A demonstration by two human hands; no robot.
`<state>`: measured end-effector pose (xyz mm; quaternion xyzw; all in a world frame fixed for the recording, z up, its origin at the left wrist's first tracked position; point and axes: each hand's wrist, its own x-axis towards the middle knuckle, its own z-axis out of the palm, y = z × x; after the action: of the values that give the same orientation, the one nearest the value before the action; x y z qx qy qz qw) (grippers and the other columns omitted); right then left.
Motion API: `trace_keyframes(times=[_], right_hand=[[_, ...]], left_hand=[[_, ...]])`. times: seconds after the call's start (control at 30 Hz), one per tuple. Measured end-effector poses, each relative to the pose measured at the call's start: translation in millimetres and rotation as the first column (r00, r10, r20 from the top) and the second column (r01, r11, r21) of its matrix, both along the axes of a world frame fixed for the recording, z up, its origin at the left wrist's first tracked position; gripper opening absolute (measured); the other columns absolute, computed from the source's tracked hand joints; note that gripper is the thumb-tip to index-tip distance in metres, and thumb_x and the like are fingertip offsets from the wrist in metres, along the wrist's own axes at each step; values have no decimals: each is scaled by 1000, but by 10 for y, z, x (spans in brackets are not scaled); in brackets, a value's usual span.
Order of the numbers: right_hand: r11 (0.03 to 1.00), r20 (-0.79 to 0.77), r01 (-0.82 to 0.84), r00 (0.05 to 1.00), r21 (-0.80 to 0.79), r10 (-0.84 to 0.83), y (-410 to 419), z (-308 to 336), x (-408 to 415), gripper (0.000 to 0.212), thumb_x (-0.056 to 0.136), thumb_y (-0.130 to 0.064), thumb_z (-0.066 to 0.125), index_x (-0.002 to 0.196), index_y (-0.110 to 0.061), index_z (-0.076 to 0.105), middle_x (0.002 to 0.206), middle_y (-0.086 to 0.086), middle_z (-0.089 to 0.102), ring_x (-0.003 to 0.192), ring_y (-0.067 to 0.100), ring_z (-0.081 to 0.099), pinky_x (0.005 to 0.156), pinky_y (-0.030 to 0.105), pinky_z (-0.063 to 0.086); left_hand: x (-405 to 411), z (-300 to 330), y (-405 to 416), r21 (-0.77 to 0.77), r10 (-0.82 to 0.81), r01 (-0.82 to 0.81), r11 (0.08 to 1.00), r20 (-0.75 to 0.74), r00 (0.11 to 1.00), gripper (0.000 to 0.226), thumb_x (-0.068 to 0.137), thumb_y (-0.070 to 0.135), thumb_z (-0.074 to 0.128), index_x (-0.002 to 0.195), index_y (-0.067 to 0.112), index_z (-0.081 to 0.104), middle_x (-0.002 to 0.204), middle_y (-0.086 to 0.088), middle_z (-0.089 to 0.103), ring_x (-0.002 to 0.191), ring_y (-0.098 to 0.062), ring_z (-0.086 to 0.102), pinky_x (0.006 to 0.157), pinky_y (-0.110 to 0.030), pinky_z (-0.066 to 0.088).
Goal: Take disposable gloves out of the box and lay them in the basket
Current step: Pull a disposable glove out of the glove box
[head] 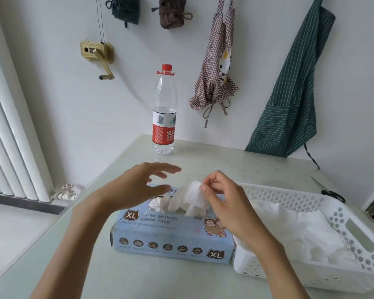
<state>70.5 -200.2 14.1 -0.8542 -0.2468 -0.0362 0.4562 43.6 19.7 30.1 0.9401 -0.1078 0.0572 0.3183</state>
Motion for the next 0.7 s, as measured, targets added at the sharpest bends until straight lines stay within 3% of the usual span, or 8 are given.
trace_keyframes(times=[0.07,0.13,0.23,0.3,0.43,0.53,0.63,0.7], right_hand=[[997,-49,-35,998,62,38,-20,17,-8,10,97,-26,51,89,-22,55,84,-8,71,82,-1,62,71,11,44],[991,-63,-77,994,111,84,-22,43,-18,11,97,-23,52,88,-19,55,79,-8,71,75,-1,60,67,9,43],[977,-6,-52,999,207,54,-21,28,19,10,96,-21,54,86,-18,56,66,-8,65,59,-1,52,57,11,38],[971,-7,-22,1000,237,25,-17,4,52,8,95,-25,56,89,-18,56,58,-7,58,52,2,43,52,13,33],[992,-170,-25,984,120,46,5,-53,72,32,77,-39,74,103,-31,58,74,-5,67,60,2,54,58,17,45],[997,-84,57,995,52,-52,-45,-36,117,9,81,-29,73,88,-30,70,73,-11,66,58,-4,51,59,12,43],[990,-196,19,980,140,9,-140,10,177,5,84,-25,70,86,-22,74,84,-8,74,79,1,65,75,13,48],[957,-290,11,954,290,77,-170,41,176,9,88,-18,66,93,-16,73,89,0,75,81,7,68,74,14,50]], left_hand=[[42,-50,-82,-8,-56,56,998,-20,998,65,86,32,67,138,49,33,139,31,39,125,10,39,107,-20,33],[89,-120,-191,-13,-121,120,993,-63,991,69,83,33,70,140,46,33,138,29,42,125,10,39,105,-17,31],[165,-197,-280,-105,-111,112,988,17,994,22,89,22,64,109,33,64,105,16,67,98,-3,62,90,-21,47],[183,-201,-280,-187,-19,32,982,73,997,10,92,22,61,91,26,70,90,12,71,87,-8,66,84,-31,52],[178,-156,-260,-336,107,-69,939,98,989,11,88,21,65,92,19,74,83,6,74,77,-11,70,76,-35,58],[170,-147,-208,-282,181,-159,946,53,982,7,82,32,70,89,33,68,79,6,74,72,-10,69,74,-33,57],[163,-149,-105,-147,175,-180,973,-49,983,15,76,37,75,88,34,67,88,11,72,83,-7,67,82,-32,54],[144,-145,-67,-155,118,-138,978,-133,984,24,72,34,80,92,31,69,90,12,73,85,-4,68,86,-28,53]])
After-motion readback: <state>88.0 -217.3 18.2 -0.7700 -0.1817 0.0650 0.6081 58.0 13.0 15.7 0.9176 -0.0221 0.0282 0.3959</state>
